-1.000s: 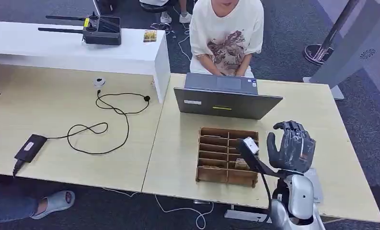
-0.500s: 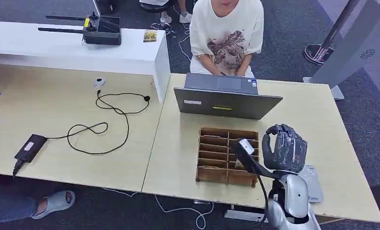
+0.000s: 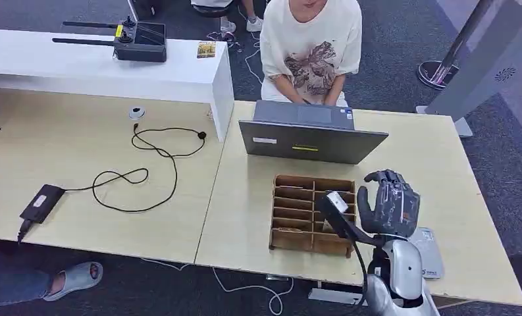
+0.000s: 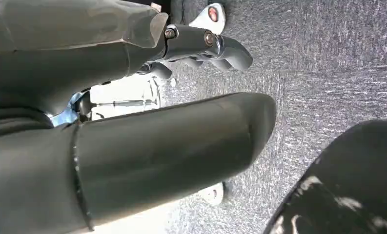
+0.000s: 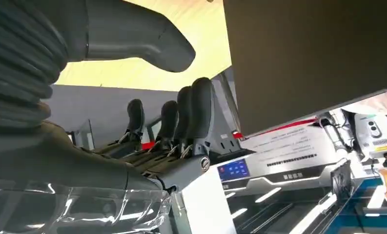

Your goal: Pass the card to the sensor for recognition and then transmit it.

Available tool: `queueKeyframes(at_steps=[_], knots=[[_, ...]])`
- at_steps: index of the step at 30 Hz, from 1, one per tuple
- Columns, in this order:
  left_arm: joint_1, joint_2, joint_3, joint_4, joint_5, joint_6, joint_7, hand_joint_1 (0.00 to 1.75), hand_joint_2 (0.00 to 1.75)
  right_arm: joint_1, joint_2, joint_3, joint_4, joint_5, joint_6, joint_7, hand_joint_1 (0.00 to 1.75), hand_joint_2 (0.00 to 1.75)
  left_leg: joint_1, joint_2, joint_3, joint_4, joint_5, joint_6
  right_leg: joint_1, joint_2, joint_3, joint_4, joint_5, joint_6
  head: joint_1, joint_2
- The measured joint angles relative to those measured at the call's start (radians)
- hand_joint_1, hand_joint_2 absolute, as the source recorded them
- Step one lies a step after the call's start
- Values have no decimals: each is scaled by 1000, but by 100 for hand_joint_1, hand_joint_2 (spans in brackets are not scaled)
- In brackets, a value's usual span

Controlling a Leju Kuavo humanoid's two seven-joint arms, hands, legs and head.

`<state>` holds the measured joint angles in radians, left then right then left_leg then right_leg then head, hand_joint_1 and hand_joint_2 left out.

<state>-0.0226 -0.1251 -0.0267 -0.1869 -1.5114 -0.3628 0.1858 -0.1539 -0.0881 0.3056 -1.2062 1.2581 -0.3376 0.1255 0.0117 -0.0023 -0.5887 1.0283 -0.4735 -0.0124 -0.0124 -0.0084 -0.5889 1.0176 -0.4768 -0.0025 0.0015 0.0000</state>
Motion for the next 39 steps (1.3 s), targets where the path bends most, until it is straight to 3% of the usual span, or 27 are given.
queueKeyframes(at_steps=[3,16,20,22,25,34,39], knots=[[0,0,0,0,0,0,0,0,0,0,0,1,0,0,3,0,105,175,0,0,0,0,0,0,0,0,0,0,0,0,0,0],[0,0,0,0,-1,0,-1,0,0,11,0,1,8,-2,13,6,105,175,0,0,0,0,0,0,0,0,0,0,0,0,0,0],[0,0,0,0,-1,0,-2,0,0,12,1,1,10,-2,17,6,93,175,0,0,0,0,0,0,0,0,0,0,0,0,0,0],[0,0,0,0,-1,-1,-2,0,0,13,2,2,15,-2,21,6,72,175,0,0,0,0,0,0,0,0,0,0,0,0,0,0],[0,0,0,0,-1,-3,-2,0,0,12,6,6,25,0,25,7,63,175,0,0,0,0,0,0,0,0,0,0,0,0,0,0],[0,0,0,0,-1,-6,-2,0,0,7,18,18,64,2,31,7,68,175,0,0,0,0,0,0,0,0,0,0,0,0,0,0],[-1,0,0,0,-1,-8,-2,0,0,0,21,21,83,3,34,7,94,175,0,0,0,0,0,0,0,0,0,0,0,0,0,0]])
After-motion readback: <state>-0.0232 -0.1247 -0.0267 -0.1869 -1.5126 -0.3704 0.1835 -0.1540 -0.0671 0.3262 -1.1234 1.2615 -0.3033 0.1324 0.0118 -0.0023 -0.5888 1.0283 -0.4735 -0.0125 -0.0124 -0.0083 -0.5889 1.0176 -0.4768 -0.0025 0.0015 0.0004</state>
